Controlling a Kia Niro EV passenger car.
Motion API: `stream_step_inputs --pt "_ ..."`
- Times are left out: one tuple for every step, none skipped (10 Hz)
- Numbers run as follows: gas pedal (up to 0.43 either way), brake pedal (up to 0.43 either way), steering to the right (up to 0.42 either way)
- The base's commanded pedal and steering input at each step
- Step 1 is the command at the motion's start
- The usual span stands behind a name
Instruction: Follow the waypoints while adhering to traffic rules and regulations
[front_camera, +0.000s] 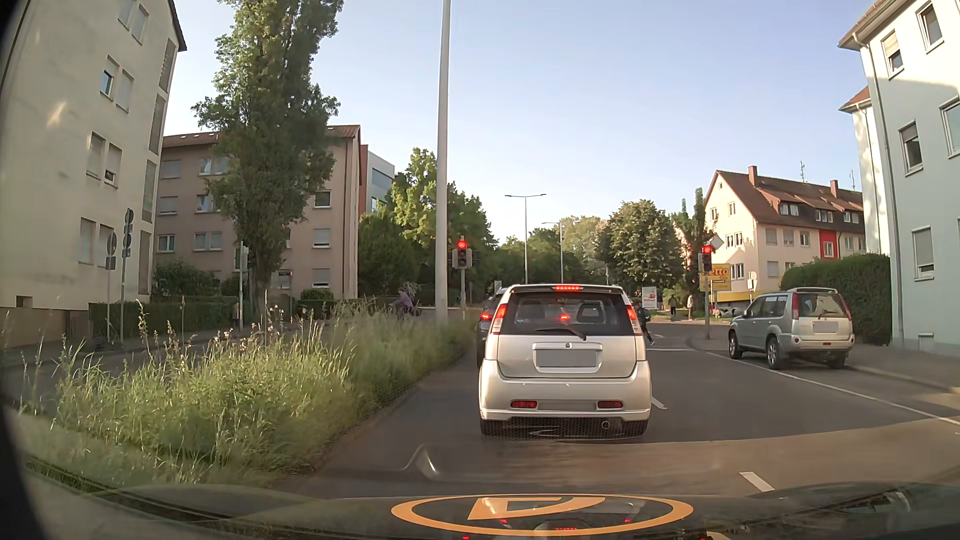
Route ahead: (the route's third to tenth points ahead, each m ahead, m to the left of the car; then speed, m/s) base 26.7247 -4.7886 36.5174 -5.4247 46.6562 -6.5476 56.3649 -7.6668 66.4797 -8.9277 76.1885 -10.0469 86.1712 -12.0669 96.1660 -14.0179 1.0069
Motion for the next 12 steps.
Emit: stream_step_inputs --pt "0.000 0.110 0.001" --pt "0.000 0.110 0.001" --pt "0.000 0.110 0.001" --pt "0.000 0.116 0.001" --pt "0.000 0.122 0.001" --pt "0.000 0.122 0.001" --pt "0.000 0.128 0.001" --pt "0.000 0.128 0.001" --pt "0.000 0.128 0.001" --pt "0.000 0.128 0.001" --pt "0.000 0.128 0.001" --pt "0.000 0.128 0.001"
